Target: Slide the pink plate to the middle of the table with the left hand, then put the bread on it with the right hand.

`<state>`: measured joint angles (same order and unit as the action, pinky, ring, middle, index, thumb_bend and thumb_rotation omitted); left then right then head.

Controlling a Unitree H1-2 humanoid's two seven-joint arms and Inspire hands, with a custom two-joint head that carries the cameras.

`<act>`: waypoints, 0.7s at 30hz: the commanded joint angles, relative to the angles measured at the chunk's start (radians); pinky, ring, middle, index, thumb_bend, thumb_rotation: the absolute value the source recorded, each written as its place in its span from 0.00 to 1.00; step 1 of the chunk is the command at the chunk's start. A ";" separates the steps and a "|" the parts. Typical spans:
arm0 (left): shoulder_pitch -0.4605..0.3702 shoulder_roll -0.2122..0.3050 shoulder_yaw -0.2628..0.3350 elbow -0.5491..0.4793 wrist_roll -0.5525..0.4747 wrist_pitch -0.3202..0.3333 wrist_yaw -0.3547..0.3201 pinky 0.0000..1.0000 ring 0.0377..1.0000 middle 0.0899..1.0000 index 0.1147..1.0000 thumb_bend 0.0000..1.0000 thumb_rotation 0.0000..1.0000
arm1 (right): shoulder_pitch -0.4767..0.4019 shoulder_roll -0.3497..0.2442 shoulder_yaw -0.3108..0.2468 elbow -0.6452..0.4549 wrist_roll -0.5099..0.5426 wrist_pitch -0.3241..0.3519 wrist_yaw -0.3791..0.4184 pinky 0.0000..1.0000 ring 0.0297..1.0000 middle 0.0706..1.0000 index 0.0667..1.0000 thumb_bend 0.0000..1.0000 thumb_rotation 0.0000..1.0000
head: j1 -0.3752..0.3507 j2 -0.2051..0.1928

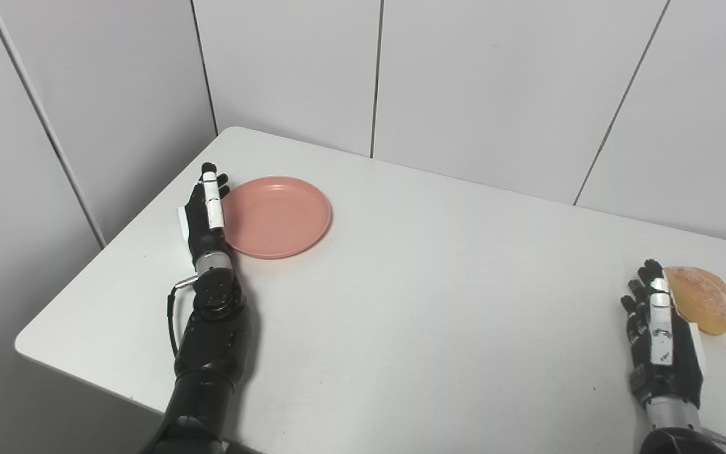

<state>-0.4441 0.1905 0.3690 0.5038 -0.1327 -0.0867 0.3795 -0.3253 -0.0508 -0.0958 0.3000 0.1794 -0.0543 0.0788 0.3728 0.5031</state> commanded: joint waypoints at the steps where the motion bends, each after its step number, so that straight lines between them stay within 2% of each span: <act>1: -0.037 -0.015 -0.022 -0.028 -0.006 0.014 -0.029 0.83 0.82 0.79 0.79 0.55 1.00 | -0.008 -0.003 -0.002 -0.012 0.004 -0.018 0.006 1.00 1.00 0.99 0.97 0.73 0.90 | 0.001 0.000; 21: -0.033 -0.065 -0.113 -0.090 -0.046 0.097 -0.161 0.83 0.83 0.80 0.79 0.52 1.00 | -0.007 -0.003 0.004 -0.027 -0.006 -0.001 -0.002 1.00 1.00 0.99 0.96 0.75 0.91 | -0.011 0.011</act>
<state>-0.4458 0.1311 0.2711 0.4370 -0.1753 -0.0004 0.2509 -0.3219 -0.0518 -0.0936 0.2939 0.1751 -0.0525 0.0752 0.3620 0.5123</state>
